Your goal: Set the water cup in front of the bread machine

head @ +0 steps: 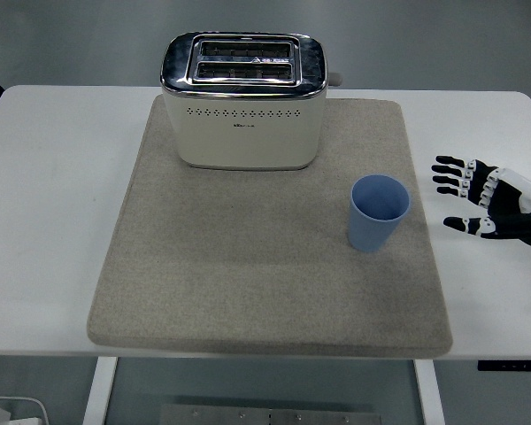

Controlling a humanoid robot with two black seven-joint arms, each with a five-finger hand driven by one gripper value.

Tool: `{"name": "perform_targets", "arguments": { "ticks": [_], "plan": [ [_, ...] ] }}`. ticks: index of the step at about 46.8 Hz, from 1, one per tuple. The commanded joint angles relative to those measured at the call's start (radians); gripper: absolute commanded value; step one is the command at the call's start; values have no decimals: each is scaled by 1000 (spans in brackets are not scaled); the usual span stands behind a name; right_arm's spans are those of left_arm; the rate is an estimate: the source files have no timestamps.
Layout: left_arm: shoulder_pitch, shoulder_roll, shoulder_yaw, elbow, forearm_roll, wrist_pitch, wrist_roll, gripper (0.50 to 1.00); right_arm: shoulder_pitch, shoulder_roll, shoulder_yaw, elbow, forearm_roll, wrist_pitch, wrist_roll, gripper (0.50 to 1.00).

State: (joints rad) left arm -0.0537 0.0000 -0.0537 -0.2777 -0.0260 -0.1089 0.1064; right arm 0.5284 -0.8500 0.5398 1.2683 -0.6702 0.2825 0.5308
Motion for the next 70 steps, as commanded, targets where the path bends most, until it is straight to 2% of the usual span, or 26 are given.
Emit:
{"name": "perform_targets", "arguments": {
  "ticks": [1,8,26,55,70],
  "plan": [
    [0,0,0,0,0,0,1,1000,-5,25,2,0,-6,-22,0,923],
    [0,0,0,0,0,0,-1,1000,-16,55,3,0,-31,-54,0,921],
    [0,0,-2,0,0,0,1,1000,-31,111,3,19,-34,-79,0,924],
    [2,0,-2,-1,0,0,1,1000,-28,146,2,19,-35,-79,-2,923],
    [2,0,-2,-3,0,0,1,1000,-28,192,2,19,-65,-75,-8,924]
  ]
}}
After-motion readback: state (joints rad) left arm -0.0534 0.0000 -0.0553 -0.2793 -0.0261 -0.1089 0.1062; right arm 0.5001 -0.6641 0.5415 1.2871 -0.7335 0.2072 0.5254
